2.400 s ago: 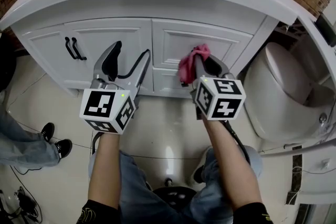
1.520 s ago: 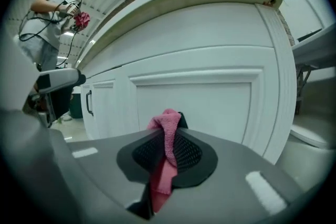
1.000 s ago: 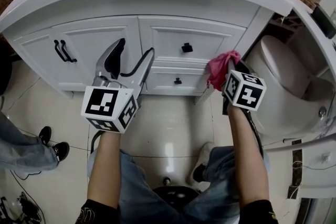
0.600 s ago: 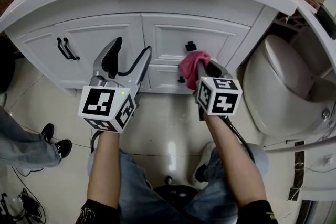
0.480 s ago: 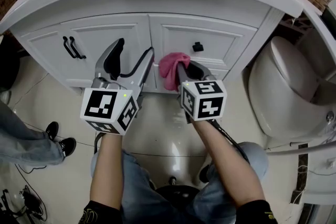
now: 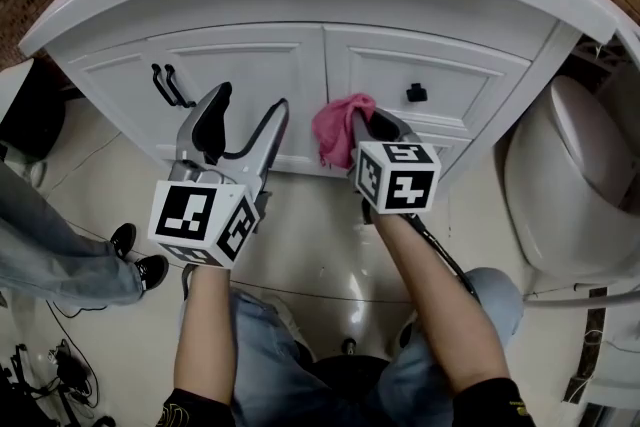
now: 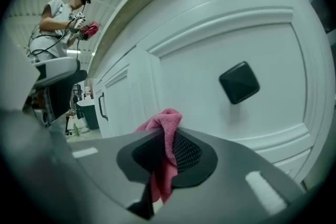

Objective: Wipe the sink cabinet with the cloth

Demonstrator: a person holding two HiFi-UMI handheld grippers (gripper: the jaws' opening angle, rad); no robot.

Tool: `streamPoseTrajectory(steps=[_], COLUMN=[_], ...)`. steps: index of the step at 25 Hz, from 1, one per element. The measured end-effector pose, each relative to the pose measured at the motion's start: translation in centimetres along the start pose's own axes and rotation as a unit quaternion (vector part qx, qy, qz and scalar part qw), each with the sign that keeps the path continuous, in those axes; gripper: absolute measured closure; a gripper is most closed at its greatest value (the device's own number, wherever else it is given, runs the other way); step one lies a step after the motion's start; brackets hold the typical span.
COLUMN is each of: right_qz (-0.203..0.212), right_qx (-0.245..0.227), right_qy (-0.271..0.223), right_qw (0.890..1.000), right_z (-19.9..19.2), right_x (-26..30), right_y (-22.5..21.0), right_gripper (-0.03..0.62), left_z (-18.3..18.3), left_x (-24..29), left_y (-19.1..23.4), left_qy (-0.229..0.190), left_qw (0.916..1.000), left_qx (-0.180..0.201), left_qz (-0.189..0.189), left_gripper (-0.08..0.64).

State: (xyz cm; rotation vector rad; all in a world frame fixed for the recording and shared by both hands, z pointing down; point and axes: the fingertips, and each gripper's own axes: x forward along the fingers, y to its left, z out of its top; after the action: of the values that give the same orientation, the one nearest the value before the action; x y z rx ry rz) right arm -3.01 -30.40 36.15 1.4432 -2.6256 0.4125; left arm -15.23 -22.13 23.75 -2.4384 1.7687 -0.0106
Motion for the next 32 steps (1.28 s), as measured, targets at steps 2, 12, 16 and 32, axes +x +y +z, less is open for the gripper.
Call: streamPoseTrajectory(steps=[2, 12, 16, 32], right_qz=[-0.019, -0.154, -0.188, -0.025], right_qx=[-0.009, 0.016, 0.002, 0.008], right_qy=[0.001, -0.036, -0.036, -0.004], right_qw=[1.000, 0.987, 0.981, 1.000], right_z=[0.2, 2.0, 2.0, -0.9], right_x=[-0.9, -9.5, -11.7, -3.8], right_y=[-2.0, -15.1, -17.2, -3.2], right_gripper=[0.566, 0.566, 0.565, 0.565], left_z=[-0.2, 0.5, 0.5, 0.8], left_x=[0.1, 2.3, 3.2, 2.0], left_y=[0.3, -3.0, -4.6, -3.2], left_qy=[0.000, -0.016, -0.017, -0.017], left_qw=[1.0000, 0.9995, 0.9991, 0.9995], left_qx=[-0.002, -0.011, -0.014, -0.013], left_qz=[0.003, -0.027, -0.038, -0.022], left_gripper=[0.244, 0.244, 0.242, 0.242])
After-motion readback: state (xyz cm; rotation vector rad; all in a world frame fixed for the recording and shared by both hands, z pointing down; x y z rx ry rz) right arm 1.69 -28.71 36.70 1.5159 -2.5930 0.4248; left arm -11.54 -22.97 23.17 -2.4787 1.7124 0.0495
